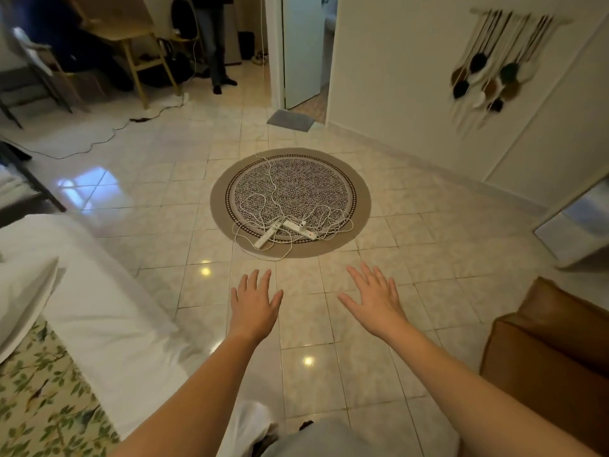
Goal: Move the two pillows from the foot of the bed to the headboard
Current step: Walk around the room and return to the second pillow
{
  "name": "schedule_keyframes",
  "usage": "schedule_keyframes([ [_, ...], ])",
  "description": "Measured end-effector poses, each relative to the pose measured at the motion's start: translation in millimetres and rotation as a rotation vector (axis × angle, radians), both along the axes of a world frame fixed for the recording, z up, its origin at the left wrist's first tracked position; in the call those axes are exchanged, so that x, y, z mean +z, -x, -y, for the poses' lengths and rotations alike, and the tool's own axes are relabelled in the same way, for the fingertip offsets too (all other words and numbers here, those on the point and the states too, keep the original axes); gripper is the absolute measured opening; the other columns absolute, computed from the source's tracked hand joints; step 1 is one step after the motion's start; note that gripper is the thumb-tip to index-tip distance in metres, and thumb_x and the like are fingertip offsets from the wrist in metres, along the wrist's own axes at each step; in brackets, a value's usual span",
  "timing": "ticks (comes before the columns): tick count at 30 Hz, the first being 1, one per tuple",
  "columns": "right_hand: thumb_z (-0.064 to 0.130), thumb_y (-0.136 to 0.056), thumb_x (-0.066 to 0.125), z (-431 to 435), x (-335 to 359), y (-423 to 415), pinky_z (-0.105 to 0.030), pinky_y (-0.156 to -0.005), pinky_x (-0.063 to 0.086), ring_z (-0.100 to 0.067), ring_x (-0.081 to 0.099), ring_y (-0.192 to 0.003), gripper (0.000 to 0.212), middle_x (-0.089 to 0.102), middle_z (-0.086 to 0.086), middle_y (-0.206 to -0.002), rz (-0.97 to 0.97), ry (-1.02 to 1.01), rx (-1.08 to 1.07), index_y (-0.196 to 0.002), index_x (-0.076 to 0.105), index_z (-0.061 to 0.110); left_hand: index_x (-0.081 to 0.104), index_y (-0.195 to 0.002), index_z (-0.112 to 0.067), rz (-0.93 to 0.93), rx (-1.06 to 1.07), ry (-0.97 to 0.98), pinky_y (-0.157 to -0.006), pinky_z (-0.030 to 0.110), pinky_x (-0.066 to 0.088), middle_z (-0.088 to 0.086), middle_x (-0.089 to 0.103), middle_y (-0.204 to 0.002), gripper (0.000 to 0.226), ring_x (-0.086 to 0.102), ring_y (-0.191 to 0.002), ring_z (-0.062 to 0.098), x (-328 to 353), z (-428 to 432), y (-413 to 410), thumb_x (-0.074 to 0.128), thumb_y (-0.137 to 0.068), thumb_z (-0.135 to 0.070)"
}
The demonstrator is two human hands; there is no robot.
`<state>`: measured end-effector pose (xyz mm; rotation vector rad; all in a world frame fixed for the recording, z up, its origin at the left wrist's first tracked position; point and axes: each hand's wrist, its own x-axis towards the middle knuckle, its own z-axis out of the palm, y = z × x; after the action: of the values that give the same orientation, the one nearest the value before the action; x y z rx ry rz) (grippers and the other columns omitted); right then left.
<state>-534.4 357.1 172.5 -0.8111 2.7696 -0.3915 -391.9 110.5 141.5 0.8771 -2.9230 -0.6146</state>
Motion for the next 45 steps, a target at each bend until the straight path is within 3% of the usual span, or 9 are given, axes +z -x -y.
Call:
schedule_keyframes([
  [12,0.078,-0.090,0.026,109.7,-9.1,167.8,-0.051,-0.123,0.000,-0.022,0.000,-0.155,0.076,0.003,0.006,-0.170,-0.007,0.038,0.105,-0.158,0.011,0.045,0.030,-0.158,-0.027,0.023,0.116,0.035,-0.122,0.054,0.021,0.005,0.027,-0.166,0.063,0.019,-0.154,0.032,5.4,85.2,124.1,0.032,-0.104,-0.058],
  [26,0.083,-0.089,0.022,306.6,-22.3,342.2,-0.054,-0.123,0.001,-0.025,0.001,-0.156,0.078,0.002,0.008,-0.170,0.000,-0.039,0.558,-0.157,0.006,0.048,0.020,-0.161,-0.031,0.041,0.550,0.007,-0.126,0.051,0.016,0.001,0.019,-0.170,0.065,0.011,-0.157,0.029,10.6,189.7,205.0,0.025,-0.104,-0.061],
  [35,0.080,-0.090,0.024,454.8,-24.7,369.9,-0.056,-0.123,0.005,-0.027,0.006,-0.155,0.078,0.008,0.004,-0.170,-0.014,-0.014,0.780,-0.158,0.010,0.045,0.023,-0.160,-0.030,0.025,0.760,-0.015,-0.124,0.050,0.014,0.003,0.021,-0.169,0.064,0.015,-0.156,0.030,5.2,275.6,216.2,0.029,-0.103,-0.059],
  [45,0.085,-0.086,0.019,652.8,-24.8,360.9,-0.054,-0.123,0.002,-0.025,0.003,-0.155,0.081,0.008,0.006,-0.169,0.016,-0.004,0.819,-0.157,0.004,0.047,0.025,-0.161,-0.028,0.055,0.808,-0.018,-0.124,0.050,0.021,0.004,0.025,-0.168,0.066,0.017,-0.155,0.029,0.2,460.7,206.1,0.029,-0.103,-0.059],
])
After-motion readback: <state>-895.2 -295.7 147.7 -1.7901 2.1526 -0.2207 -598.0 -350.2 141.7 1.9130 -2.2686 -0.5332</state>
